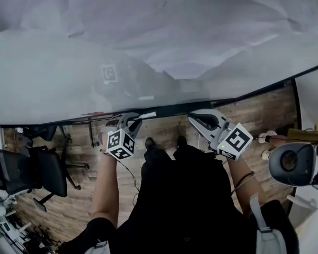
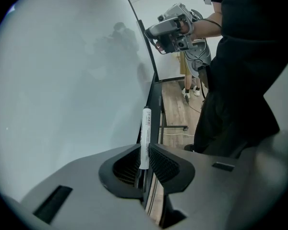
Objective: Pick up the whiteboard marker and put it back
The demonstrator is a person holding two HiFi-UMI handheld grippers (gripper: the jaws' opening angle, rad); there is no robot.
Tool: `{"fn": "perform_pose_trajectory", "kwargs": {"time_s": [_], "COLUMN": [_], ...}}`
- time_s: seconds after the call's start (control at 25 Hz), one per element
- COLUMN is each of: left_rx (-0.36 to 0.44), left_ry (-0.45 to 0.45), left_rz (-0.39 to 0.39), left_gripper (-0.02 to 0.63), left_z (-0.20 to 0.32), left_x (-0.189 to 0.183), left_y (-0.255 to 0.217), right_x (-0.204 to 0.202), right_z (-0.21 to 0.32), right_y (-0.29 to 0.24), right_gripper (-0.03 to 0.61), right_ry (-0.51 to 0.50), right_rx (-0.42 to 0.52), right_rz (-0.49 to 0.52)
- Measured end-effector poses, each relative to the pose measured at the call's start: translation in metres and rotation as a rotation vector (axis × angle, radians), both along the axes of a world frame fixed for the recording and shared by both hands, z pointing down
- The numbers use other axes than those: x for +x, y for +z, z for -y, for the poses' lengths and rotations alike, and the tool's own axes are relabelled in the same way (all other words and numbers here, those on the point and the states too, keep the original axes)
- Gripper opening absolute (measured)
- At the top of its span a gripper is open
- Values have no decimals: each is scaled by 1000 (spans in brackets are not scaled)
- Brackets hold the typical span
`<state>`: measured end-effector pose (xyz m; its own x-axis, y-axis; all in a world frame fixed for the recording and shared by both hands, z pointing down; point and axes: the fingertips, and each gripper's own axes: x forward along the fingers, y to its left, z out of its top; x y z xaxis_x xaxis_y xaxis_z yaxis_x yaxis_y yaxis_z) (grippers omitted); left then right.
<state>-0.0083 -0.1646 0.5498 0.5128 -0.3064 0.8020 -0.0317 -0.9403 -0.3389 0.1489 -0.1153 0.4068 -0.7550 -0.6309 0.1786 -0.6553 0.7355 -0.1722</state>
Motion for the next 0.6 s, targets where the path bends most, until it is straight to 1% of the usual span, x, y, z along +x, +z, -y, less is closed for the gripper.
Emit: {"fn": "perform_pose_trajectory", "kwargs": {"time_s": [0.36,0.6], "left_rx": [-10,-9], "left_ry": [14,8], "left_rz": [84,117], "left_gripper": [66,67], "left_z": [6,8], "left_x": [3,4], "left_y": [26,31], "right_x": [7,10], "right_z": [-7,-9], "right_y": [3,4], "right_gripper": [25,25], "right_ry": [24,38], "right_rx": [-6,-8], "right_rz": [2,3]}}
